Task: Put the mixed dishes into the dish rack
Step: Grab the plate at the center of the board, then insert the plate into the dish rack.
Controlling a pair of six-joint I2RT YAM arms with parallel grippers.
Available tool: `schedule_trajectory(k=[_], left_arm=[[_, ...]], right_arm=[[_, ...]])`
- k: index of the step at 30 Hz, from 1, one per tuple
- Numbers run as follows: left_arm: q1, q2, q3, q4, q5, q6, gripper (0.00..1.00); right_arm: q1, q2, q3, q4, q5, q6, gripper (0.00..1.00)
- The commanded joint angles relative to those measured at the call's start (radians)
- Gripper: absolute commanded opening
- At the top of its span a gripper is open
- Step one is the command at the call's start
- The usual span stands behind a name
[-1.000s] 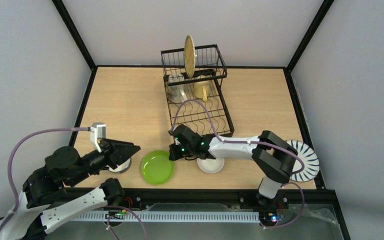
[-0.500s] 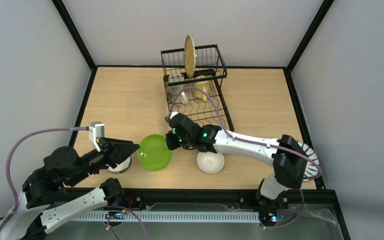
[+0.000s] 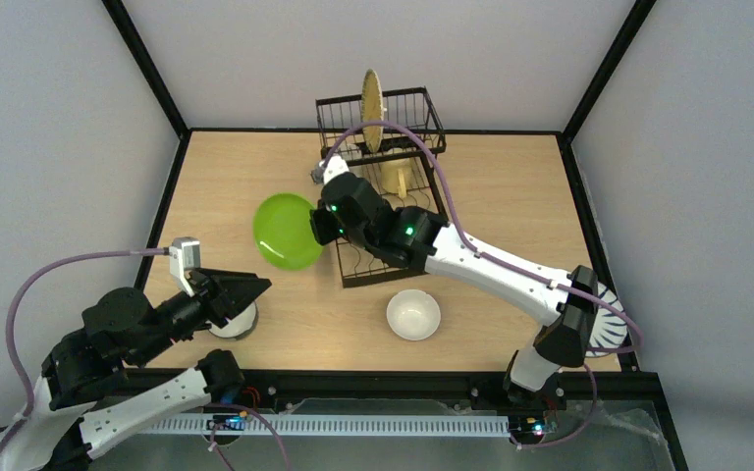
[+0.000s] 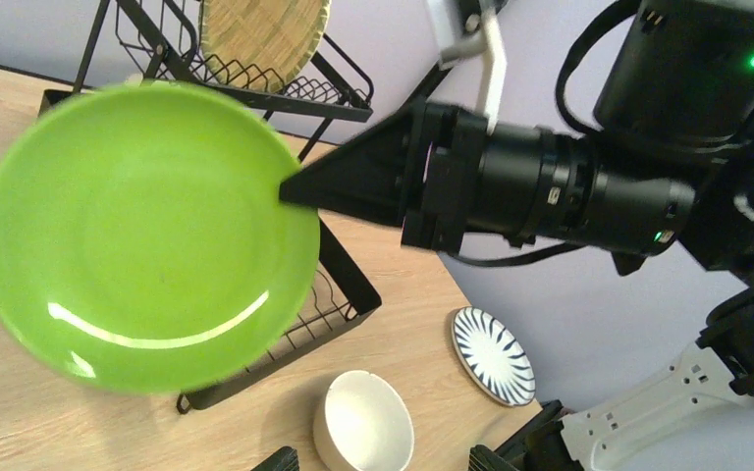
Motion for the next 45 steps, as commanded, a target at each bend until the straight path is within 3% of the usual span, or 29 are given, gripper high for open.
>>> schedule_trajectory(k=[1,11,19,37,45], left_arm=[[-0.002,-0.008,0.023,-0.008,-0.017,0.014,0.99],[-0.002,-0.035,0.023,-0.021,-0.021,0.001,0.99],[-0.002,-0.049,0.017,-0.031,-0.018,-0.01,0.99],[-0.002,-0.045,0.015,-0.039,-0.011,-0.003,0.99],[-0.003,-0.035,0.024,-0.046,-0.001,0.017,0.99]], right_arm=[[0.005,0.067,0.147,-0.067,0.165,-0.093,0.0],[-0.022,0.206,0.462,-0.09,0.357,-0.224,0.0],[-0.066,0.27,0.599,-0.048,0.458,-0.306,0.0],[-0.147,0.371,0.659,0.373,0.671,-0.683,0.0],[-0.191,0.467,0.694,0.474,0.725,-0.794,0.0]])
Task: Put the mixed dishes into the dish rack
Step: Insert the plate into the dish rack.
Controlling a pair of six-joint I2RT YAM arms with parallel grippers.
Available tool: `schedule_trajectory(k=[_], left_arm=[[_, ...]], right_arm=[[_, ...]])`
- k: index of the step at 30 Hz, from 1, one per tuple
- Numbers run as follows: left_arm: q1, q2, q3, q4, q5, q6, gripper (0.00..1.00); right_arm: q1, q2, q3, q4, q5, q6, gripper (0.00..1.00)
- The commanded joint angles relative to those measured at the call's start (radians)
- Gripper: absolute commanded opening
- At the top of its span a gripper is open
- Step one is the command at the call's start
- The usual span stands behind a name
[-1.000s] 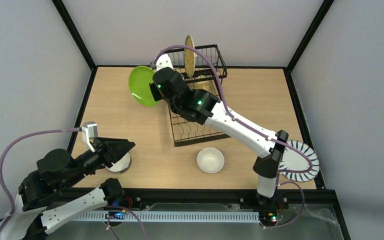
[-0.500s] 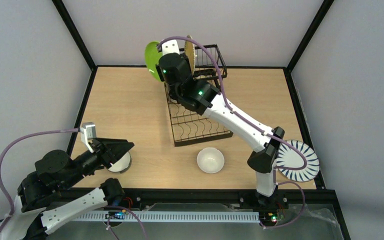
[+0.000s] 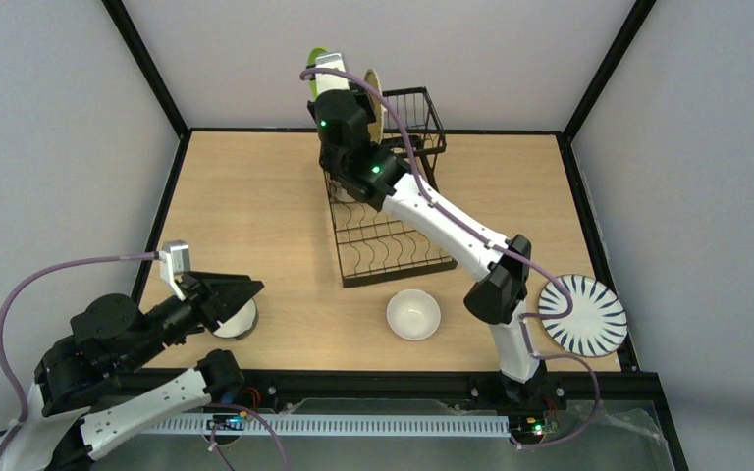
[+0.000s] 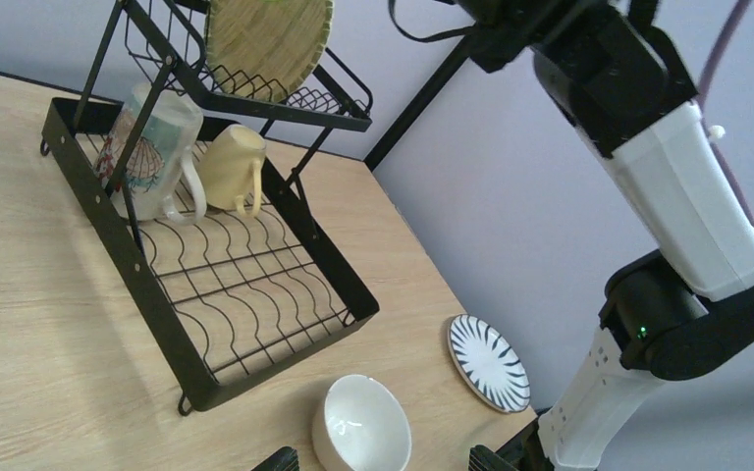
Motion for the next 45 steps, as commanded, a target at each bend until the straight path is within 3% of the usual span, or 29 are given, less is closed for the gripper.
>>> schedule_trajectory(k=[1,17,45], left_arm=[[-0.003,0.012,0.019,-0.028,0.009,0.027,0.99],[-0.003,0.053,0.033,-0.042,0.015,0.103,0.99],[-0.003,0.06,0.025,-0.049,0.006,0.117,0.99]], right_arm=[[-0.024,0.051,0.036,0.114,0.064,-0.095,0.0],[-0.093,0.162,0.04,0.29,0.087,-0.255,0.0],[-0.104,0.244,0.039,0.106,0.091,-0.062,0.0]])
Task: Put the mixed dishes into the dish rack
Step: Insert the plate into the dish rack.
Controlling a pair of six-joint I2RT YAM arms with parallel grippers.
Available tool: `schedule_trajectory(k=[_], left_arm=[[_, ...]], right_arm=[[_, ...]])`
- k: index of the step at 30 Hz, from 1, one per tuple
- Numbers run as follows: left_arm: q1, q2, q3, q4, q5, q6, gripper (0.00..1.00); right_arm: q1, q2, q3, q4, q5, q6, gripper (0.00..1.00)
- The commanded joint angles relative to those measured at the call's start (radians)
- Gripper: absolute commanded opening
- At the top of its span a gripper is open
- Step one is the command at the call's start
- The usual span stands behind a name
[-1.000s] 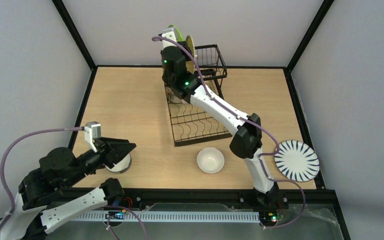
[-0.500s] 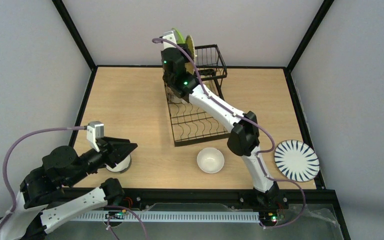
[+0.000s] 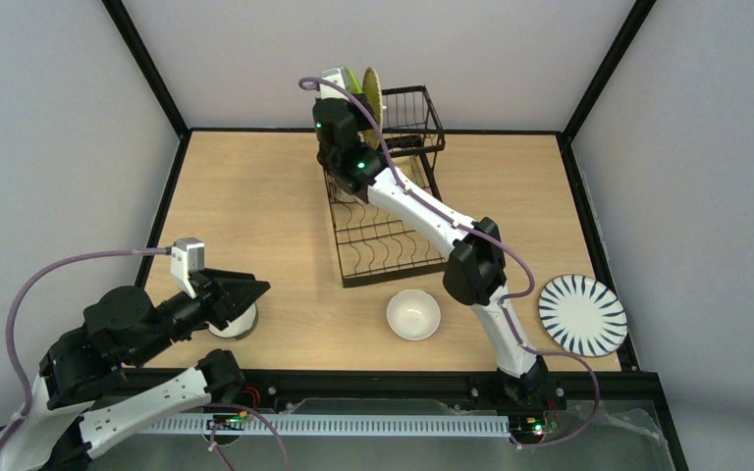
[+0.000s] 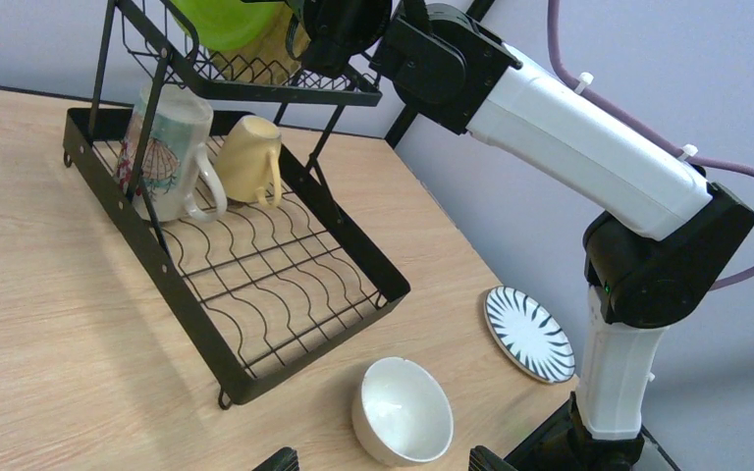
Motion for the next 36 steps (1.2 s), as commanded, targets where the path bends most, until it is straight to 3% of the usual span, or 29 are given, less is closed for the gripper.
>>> schedule_trajectory(k=[1,22,36], left_arm=[[-0.004,0.003,0.008,-0.024,-0.003,0.017,0.99],[-0.003,0.011,-0.002,-0.013,0.022,0.039,0.99],[-0.003,0.009,0.001,-0.018,0.046,0.062,0.99]], right_arm=[[-0.001,0.023,0.033,-0.064,0.01,0.062,0.0],[0.006,0.057,0.096,-0.17,0.061,0.098,0.0],[0.019,0.111,0.193,-0.11,0.085,-0.05,0.0]])
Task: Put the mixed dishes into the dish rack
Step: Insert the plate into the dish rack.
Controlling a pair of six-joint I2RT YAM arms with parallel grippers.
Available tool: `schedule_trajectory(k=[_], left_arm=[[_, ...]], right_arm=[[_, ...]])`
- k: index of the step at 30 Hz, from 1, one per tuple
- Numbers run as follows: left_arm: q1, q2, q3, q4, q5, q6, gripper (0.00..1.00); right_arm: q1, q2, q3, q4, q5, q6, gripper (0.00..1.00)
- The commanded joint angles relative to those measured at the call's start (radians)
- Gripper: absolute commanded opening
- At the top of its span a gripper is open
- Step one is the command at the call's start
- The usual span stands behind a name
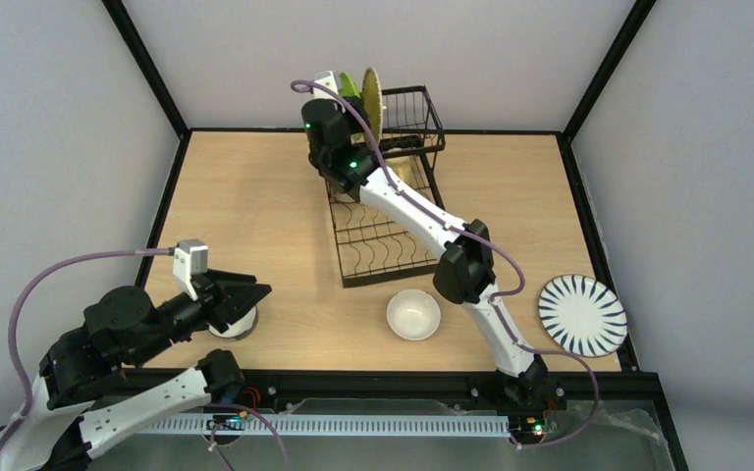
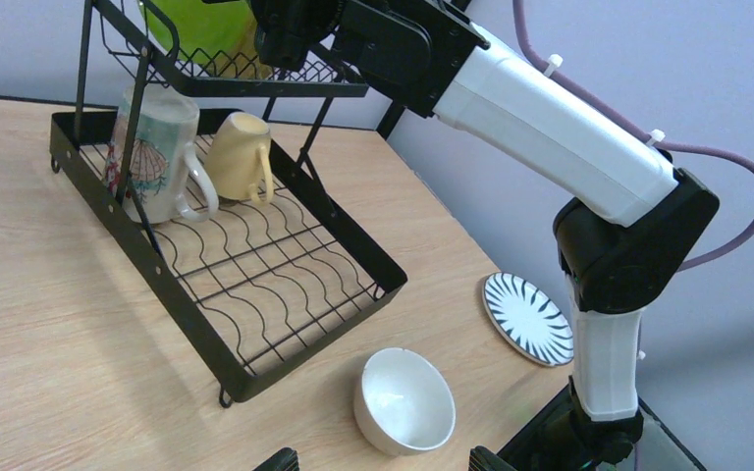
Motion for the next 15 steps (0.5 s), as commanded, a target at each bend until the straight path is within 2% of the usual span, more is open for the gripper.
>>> schedule_trajectory(k=[1,15], left_arm=[[-0.002,0.009,0.001,-0.013,0.018,0.025,0.99],[-0.004,0.011,-0.004,-0.007,0.036,0.05,0.99]], right_arm=[[0.006,0.039,0.063,0.024,0.021,-0.074,0.0],[0.018,0.056,0.067,0.017,0.058,-0.11,0.0]])
